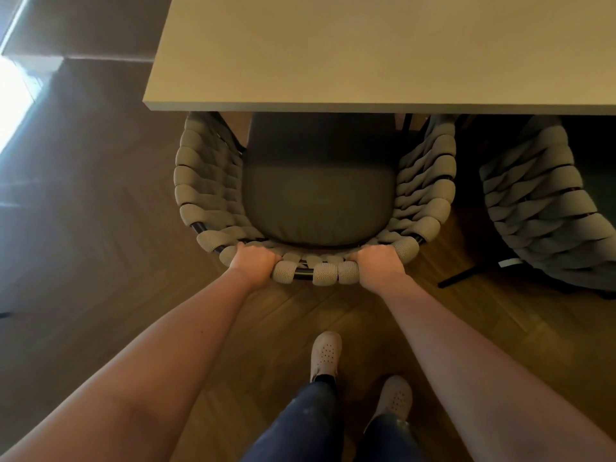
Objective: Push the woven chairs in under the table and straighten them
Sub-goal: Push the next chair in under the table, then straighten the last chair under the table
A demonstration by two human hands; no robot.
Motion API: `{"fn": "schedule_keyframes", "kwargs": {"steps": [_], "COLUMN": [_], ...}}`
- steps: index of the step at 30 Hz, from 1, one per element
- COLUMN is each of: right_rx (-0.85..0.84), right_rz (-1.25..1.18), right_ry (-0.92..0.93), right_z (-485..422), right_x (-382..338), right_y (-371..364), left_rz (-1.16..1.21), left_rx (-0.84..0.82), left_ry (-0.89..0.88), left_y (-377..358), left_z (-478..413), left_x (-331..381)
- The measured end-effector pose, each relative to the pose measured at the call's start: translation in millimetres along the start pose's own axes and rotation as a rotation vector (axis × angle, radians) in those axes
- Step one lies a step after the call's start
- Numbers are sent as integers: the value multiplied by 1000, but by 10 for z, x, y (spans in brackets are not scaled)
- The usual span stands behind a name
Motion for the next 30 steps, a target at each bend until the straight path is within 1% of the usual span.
{"fn": "schedule_keyframes", "kwargs": {"steps": [8, 11, 13, 16, 19, 21, 25, 27, 30], "right_rx": [9, 28, 51, 116, 212, 276, 311, 302, 294], "right_rz": [11, -32, -103, -163, -137, -145, -171, -193, -210], "right_ry": [30, 75, 111, 162, 171, 130, -32, -111, -166], "right_z": [-14, -18, 11, 120, 299, 438, 802, 1030, 1420], "right_x": [9, 46, 77, 137, 322, 531, 1171, 1553, 2145], "right_y": [-8, -38, -56, -27, 0, -25, -146, -260, -476], "left_rz": [-3, 0, -1, 58, 190, 223, 143, 116, 71], "left_rx": [-14, -58, -106, -124, -48, 39, 213, 244, 272], "left_ry": [-5, -10, -41, -174, -314, -373, -459, -476, -476], "left_y": [35, 50, 52, 118, 316, 463, 709, 810, 938], "left_z": [-22, -24, -54, -101, -105, -121, -178, -205, -248], "left_x": [35, 46, 85, 370, 872, 1177, 1786, 2130, 2703]}}
Point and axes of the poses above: each hand's wrist, its own z-axis away from the middle knuckle, its own y-axis out of the back of the hand, x = y × z, the point moved 5 cm from there along -z, towards the middle knuckle, and after that the axes turned 8 degrees about z, right-handed, at the moved point
